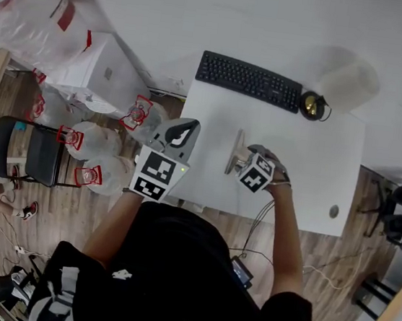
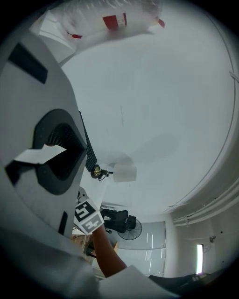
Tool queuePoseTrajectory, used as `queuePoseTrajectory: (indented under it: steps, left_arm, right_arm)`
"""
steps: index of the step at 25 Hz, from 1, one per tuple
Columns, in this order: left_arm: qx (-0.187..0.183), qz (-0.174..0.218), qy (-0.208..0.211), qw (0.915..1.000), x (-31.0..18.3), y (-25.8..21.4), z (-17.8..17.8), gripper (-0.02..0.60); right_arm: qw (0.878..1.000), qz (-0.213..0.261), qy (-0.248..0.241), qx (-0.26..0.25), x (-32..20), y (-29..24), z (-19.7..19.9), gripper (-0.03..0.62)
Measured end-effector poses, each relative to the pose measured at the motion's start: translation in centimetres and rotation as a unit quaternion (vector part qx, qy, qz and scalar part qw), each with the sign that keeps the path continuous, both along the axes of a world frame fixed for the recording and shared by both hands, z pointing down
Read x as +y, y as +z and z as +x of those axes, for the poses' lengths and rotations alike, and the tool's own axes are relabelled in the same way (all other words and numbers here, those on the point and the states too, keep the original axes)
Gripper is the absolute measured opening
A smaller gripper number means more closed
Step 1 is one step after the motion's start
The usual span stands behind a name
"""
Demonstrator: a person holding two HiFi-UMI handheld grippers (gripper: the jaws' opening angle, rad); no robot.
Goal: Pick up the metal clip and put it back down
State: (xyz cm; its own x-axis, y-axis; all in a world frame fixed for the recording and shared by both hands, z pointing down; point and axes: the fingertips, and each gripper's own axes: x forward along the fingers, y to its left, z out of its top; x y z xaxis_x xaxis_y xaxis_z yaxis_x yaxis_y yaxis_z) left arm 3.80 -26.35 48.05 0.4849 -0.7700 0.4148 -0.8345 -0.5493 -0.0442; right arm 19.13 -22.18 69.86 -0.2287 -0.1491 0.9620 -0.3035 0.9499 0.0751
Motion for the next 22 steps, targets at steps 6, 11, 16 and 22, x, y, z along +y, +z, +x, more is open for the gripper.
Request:
queuePoseTrajectory:
  steps: [6,11,16,22]
  left_arm:
    - [-0.006,-0.003,-0.021,0.9998,-0.6,0.9,-2.1,0.021]
    - [-0.016,-0.01,-0.033,0.9993,-0.9,2.0,-3.2,0.021]
    - [-0.016,-0.021,-0.038,0.9989,-1.1,2.7,-3.8,0.021]
    - [-0.014,-0.028,-0.04,0.9987,-1.5,3.3,-4.0,0.021]
  right_arm:
    - [0.996,-0.02,-0.055,0.063,-1.0,4.3,0.9,0.282]
    - [0.993,-0.038,-0.077,0.086,-1.4,6.4,0.9,0.282]
    - [0.988,-0.051,-0.099,0.105,-1.0,7.9,1.1,0.281]
    - [0.989,-0.056,-0.095,0.102,-1.1,8.0,1.1,0.281]
